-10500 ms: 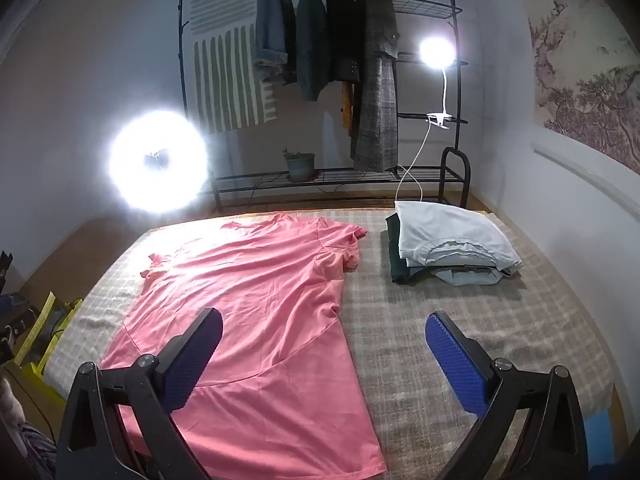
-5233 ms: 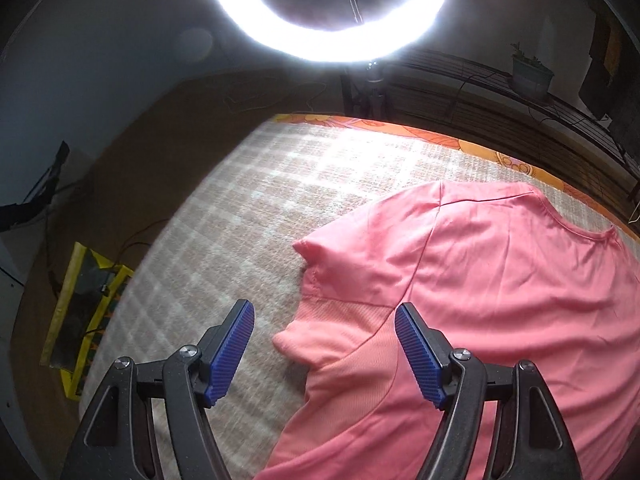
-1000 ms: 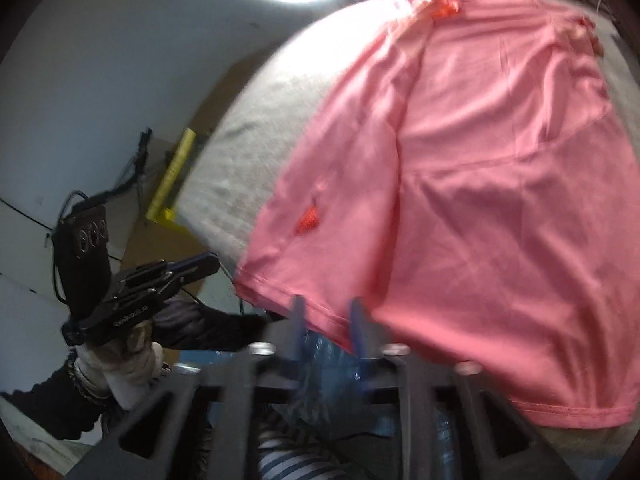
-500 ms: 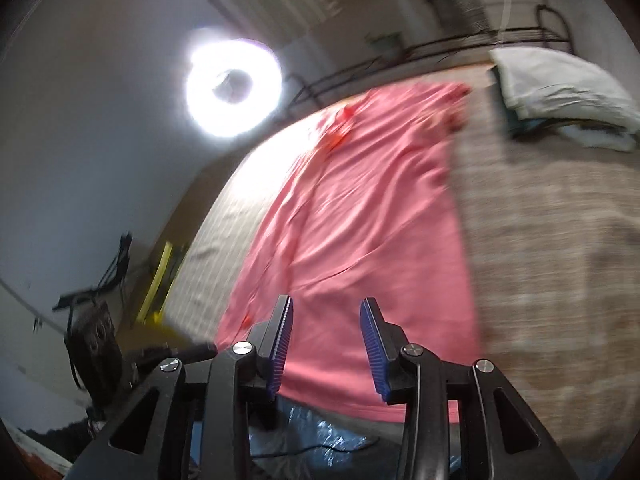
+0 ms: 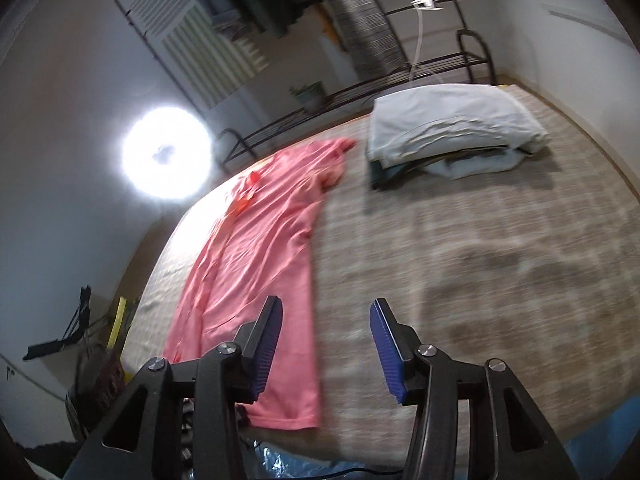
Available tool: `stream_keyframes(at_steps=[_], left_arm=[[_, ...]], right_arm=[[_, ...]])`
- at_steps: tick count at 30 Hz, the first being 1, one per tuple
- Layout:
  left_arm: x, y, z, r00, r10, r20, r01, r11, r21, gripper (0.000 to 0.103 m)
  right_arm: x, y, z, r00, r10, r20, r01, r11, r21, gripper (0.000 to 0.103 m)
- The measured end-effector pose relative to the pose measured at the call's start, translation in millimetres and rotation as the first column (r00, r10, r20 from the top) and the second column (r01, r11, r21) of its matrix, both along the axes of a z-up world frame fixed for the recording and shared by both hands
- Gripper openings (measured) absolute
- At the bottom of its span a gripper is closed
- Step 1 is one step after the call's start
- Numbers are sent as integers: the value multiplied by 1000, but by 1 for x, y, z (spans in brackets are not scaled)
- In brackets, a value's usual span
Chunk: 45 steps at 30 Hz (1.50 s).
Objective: Fold small clothes
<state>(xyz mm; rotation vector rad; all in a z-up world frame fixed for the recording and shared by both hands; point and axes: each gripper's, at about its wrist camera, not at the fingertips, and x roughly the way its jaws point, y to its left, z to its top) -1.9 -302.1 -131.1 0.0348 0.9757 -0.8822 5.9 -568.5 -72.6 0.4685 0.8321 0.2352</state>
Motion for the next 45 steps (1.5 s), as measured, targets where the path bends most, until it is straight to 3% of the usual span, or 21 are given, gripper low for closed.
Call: stream_keyframes(at_steps=[4,9,11,12,14,15,16,20,24,28,32,35,39,43,45], left_arm=[[-2,-23,-7,1000,-17,-12,17,1000,19,39],[-2,-42,-22,998,-5,64,-5,986,165,39],[-4,-45,-25,994,-12,113,-10,981,193,39],[-5,-48,-26,990,-14,139,-16,977,212,37],[-5,-49,-27,984,-1,177,-40,974,225,17],[-1,-45,-27,986,19,168,-55,977,208,5],[3,-42,-27,990,32,135,-57,981,183,3],[16,-16,-15,995,94,-21,-93,995,40,1],[11,7,13,993,114,-45,-116,991,-68,1],[11,12,18,992,120,-31,-122,990,-73,1],[16,19,12,988,126,-88,-134,987,-88,1],[13,20,13,990,115,-85,-123,989,-89,1],[11,22,16,990,103,-92,-113,987,-110,1],[13,23,13,989,110,-101,-122,986,-116,1],[16,24,8,986,117,-123,-132,984,-121,1]], right_arm=[[10,-18,-1,1000,-18,6,18,1000,-10,52],[24,-38,-5,999,-52,1,52,999,-15,52],[30,-44,-5,998,-61,2,61,998,-4,52],[34,-46,-6,998,-62,2,62,998,5,52],[42,-48,-6,998,-60,2,60,998,20,52],[49,-46,-7,998,-55,3,55,998,27,52],[54,-44,-6,999,-49,3,49,998,32,52],[84,-28,-3,1000,-3,9,2,999,52,52],[124,-7,-10,999,32,-10,-31,997,69,52],[173,17,-31,996,66,-63,-59,993,97,52],[220,41,-52,991,72,-115,-61,993,101,52],[250,53,-68,991,64,-121,-47,989,138,52],[280,58,-95,983,24,-181,8,985,173,52],[299,54,-103,979,-23,-204,64,978,198,52],[307,54,-106,978,-31,-206,75,974,214,46]])
